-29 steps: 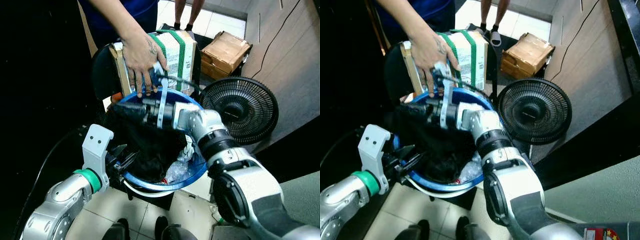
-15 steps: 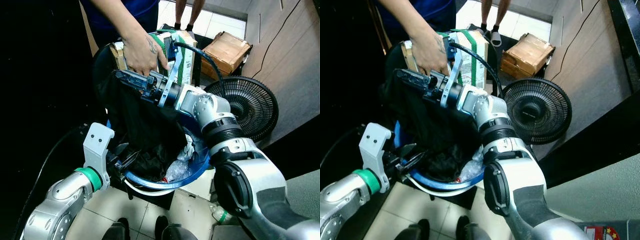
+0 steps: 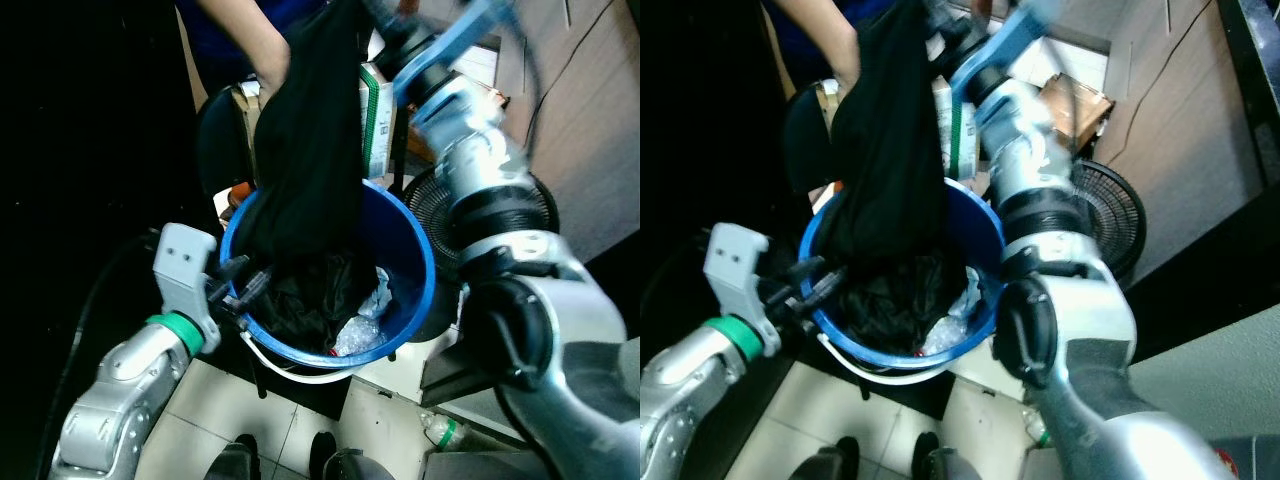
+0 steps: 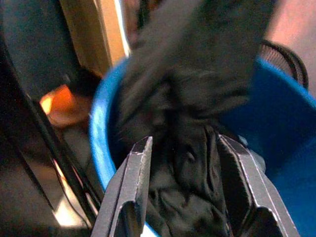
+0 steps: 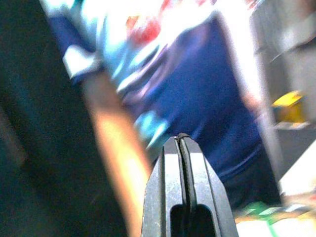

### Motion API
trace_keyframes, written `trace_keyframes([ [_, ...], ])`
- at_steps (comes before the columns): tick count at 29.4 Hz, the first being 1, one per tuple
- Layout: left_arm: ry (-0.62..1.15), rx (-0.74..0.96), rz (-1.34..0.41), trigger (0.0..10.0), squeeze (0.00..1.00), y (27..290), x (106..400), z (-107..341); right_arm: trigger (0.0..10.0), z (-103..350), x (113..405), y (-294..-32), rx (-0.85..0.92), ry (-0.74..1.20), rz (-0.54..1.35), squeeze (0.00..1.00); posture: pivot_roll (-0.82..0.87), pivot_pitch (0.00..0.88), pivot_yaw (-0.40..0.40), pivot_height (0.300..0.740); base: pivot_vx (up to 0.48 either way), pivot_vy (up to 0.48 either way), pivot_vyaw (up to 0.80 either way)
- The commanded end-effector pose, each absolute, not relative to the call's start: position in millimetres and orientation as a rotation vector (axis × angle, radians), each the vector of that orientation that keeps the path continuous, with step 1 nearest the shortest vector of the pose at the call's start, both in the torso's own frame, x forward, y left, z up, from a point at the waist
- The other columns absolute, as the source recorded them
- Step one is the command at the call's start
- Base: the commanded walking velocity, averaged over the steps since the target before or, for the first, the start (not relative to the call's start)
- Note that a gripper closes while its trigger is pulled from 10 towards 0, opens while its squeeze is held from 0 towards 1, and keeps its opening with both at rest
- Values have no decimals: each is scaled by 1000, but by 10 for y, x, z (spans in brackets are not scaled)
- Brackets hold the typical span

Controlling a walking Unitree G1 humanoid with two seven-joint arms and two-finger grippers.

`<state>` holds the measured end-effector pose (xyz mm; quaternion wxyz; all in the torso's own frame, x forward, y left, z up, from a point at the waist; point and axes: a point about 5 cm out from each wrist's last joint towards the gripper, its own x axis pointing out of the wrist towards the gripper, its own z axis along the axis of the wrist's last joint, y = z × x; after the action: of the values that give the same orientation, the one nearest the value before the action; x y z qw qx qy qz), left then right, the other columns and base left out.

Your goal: Clothes washing

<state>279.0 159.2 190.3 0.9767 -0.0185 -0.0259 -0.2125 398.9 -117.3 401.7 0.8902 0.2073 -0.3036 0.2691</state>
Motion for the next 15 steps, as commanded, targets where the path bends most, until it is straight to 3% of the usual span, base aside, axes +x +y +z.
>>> trace_keyframes([
  [1, -103, -64, -317, 10000, 0, 1721, 2852, 1945, 0, 4170, 3930, -1506, 432, -730, 416, 0, 112, 60, -53, 740, 0, 0, 0],
  [6, -161, -105, -159, 10000, 0, 1933, 2952, 2050, 0, 4153, 3904, -1876, 377, -731, 255, 0, 104, 27, -48, 740, 0, 0, 0],
  [8, -162, -116, -125, 10000, 0, 1965, 2993, 2068, 196, 3869, 3967, -1867, 294, -624, 250, 0, 102, 14, -42, 740, 0, 0, 0],
  [10, -162, -116, -125, 10000, 0, 1965, 2993, 2068, 196, 3869, 3967, -1867, 294, -624, 250, 0, 102, 14, -42, 740, 0, 0, 0],
  [11, -163, -119, -120, 10000, 0, 1957, 3012, 2070, 1569, 3696, 3997, -1861, 279, -580, 237, 0, 106, 10, -39, 740, 0, 0, 0],
  [12, -163, -119, -120, 10000, 0, 1957, 3012, 2070, 1569, 3696, 3997, -1861, 279, -580, 237, 0, 106, 10, -39, 740, 0, 0, 0],
  [13, -171, -119, -132, 10000, 0, 1920, 3022, 2080, 2667, 3491, 4018, -1863, 292, -531, 216, 0, 106, 10, -39, 740, 0, 0, 0],
  [14, -171, -119, -132, 10000, 0, 1920, 3022, 2080, 2667, 3491, 4018, -1863, 292, -531, 216, 0, 106, 10, -39, 740, 0, 0, 0],
  [15, -176, -123, -136, 10000, 0, 1886, 3022, 2081, 5176, 3269, 4016, -1862, 309, -481, 179, 0, 107, 3, -29, 740, 0, 0, 0],
])
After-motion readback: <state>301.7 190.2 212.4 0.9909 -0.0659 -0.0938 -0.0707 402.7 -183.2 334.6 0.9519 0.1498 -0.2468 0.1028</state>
